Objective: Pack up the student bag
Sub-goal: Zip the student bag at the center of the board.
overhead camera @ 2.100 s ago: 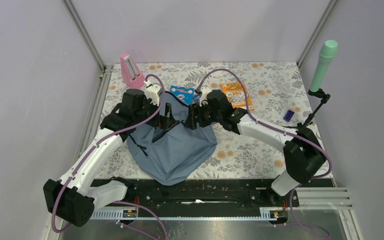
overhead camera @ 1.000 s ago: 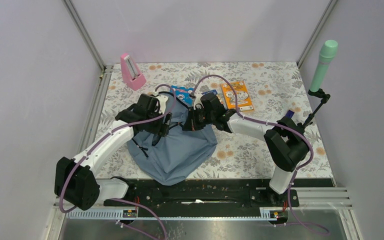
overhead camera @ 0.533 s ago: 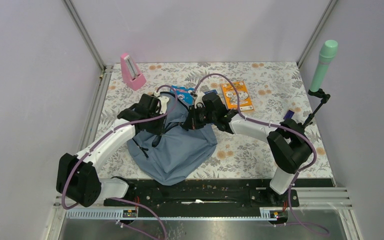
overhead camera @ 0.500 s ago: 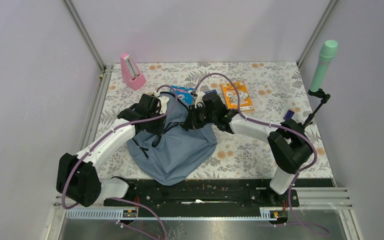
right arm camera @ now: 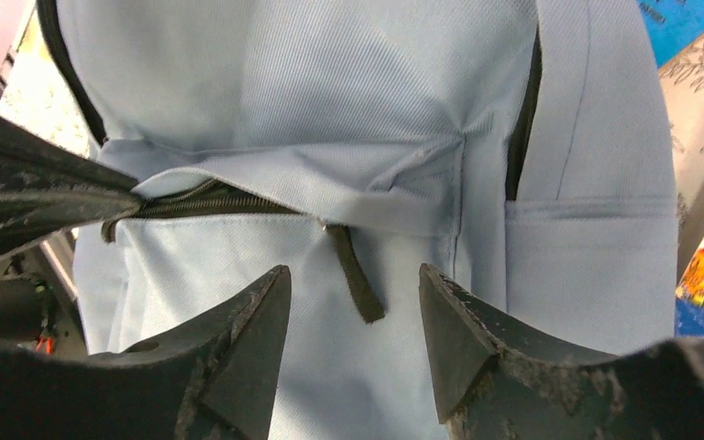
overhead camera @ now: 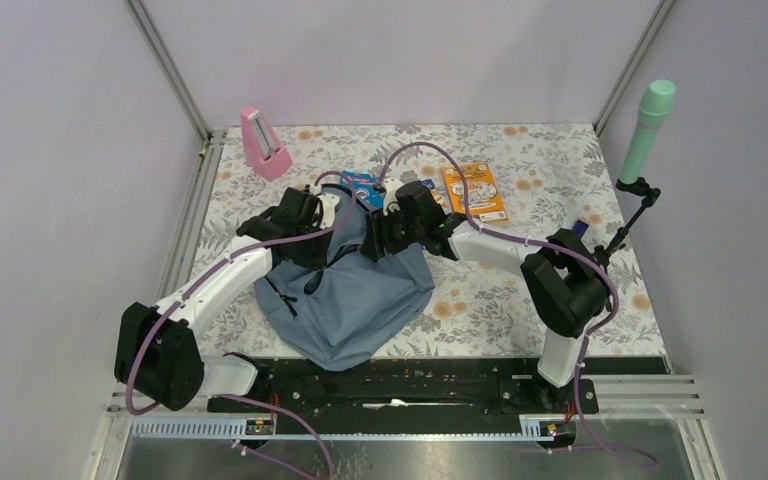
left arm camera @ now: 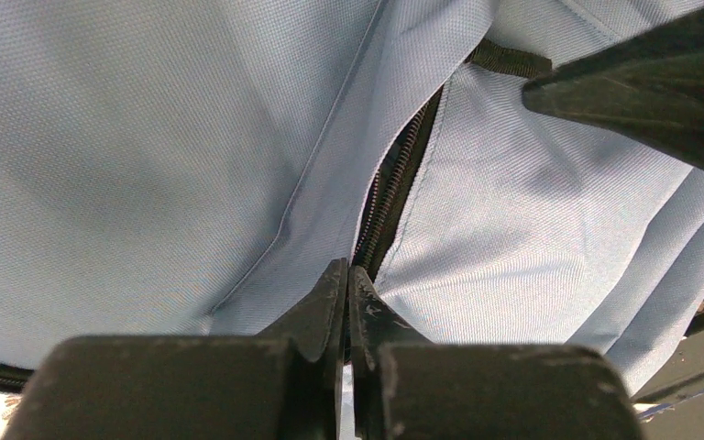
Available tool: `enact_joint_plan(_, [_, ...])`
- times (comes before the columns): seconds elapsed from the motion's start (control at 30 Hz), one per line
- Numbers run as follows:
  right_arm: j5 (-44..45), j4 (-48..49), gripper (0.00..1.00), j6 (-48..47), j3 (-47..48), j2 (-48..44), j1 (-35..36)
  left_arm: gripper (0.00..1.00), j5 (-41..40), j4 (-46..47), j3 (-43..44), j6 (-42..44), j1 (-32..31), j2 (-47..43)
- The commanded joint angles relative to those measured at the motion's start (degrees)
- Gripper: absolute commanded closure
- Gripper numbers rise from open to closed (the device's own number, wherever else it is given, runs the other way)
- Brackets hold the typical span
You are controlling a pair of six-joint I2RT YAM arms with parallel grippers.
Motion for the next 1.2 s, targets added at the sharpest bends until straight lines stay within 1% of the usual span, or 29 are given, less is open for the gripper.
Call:
enact_joint_plan(0.0, [2.1,-1.3,0.39,-3.7,5.0,3.0,1.1,1.00,1.7,0.1,1.4,0.4,0.0,0.3])
enact_joint_plan(0.2, [3.1,-3.2,0.41,-4.0,7.4,5.7,3.6,1.00,1.5,0.2,1.4,0.5,0.0,0.2])
enact_joint_plan(0.37, [3.6,-3.1,0.46,-0.5,6.4,6.7,5.7,1.00,1.6,0.2,1.4,0.4,0.0,0.1])
enact_joint_plan(0.47, [3.5,-1.2,0.56,2.3,4.8,7.7,6.7,1.00,1.7,0.2,1.4,0.4,0.0,0.2])
enact_joint_plan(0.5, [3.3,-1.0,0.61,3.1,4.5,7.9,6.9,1.00,1.7,0.2,1.4,0.4,0.0,0.2])
enact_joint_plan(0.6, [2.4,0.4,0.81,5.1,3.5,7.5,7.1,1.00,1.4,0.2,1.4,0.4,0.0,0.1])
enact_joint_plan(0.63, [2.4,0.8,0.89,5.7,3.2,7.0,7.2,1.00,1.3,0.3,1.4,0.4,0.0,-0.1])
enact_joint_plan(0.7, [3.0,0.6,1.00,6.1,2.8,5.5,7.2,1.00,1.1,0.5,1.3,0.3,0.0,-0.4])
enact_joint_plan(0.87, [3.7,-1.2,1.00,6.3,3.4,0.8,7.1,1.00,1.2,0.7,1.2,0.2,0.0,-0.9])
enact_joint_plan(1.03, [0.7,-2.2,1.00,8.5,5.6,-1.7,7.2,1.00,1.2,0.8,1.2,0.1,0.0,-1.4])
enact_joint_plan(1.17, [-2.4,-3.9,1.00,10.2,7.9,-1.7,7.2,1.00,1.6,1.1,1.1,0.1,0.0,-1.7])
